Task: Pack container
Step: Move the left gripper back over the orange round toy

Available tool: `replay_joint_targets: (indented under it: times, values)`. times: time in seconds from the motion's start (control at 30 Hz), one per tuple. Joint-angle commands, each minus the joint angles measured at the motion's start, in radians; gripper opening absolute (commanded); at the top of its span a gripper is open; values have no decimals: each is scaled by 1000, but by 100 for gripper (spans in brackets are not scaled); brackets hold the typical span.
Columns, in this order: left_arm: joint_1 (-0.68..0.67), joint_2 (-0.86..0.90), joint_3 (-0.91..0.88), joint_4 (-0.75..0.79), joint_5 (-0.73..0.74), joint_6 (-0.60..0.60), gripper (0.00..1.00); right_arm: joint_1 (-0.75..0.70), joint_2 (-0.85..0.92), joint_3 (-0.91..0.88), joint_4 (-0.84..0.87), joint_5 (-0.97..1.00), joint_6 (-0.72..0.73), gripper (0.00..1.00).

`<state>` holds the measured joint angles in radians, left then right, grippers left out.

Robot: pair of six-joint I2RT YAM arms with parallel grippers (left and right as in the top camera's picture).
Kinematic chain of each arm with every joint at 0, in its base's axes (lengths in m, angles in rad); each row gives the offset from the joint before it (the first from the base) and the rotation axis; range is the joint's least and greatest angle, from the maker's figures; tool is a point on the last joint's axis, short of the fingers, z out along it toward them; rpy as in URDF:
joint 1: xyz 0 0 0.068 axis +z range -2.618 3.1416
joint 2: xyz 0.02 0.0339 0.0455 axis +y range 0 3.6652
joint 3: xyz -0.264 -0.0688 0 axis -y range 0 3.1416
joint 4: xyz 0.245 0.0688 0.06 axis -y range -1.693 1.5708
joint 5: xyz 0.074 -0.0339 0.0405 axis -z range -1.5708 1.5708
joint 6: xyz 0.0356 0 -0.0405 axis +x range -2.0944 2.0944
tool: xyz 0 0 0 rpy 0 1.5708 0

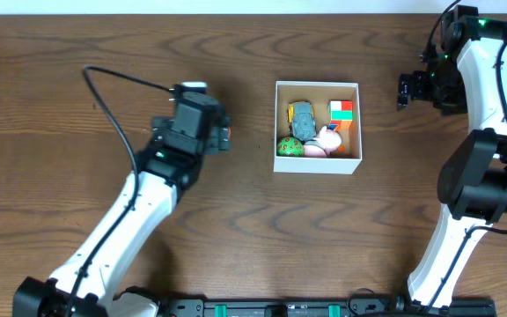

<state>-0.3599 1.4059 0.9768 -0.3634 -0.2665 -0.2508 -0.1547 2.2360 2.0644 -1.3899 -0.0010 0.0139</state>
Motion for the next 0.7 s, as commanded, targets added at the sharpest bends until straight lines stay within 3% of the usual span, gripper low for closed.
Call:
replay_joint_targets:
  times: [0.0, 0.13, 0.5, 0.67]
  values:
    - [75, 49, 9, -12, 56, -68, 98, 5, 3, -3, 0, 0, -11, 99]
    - [129, 104, 10, 18, 169, 34, 98, 5, 3, -3, 0, 0, -11, 99]
    - [57, 205, 111, 23, 176, 124, 98, 5, 3, -3, 0, 0, -12, 99]
    - [44, 320, 271, -164, 178, 123, 98, 5, 3, -3, 0, 0, -11, 99]
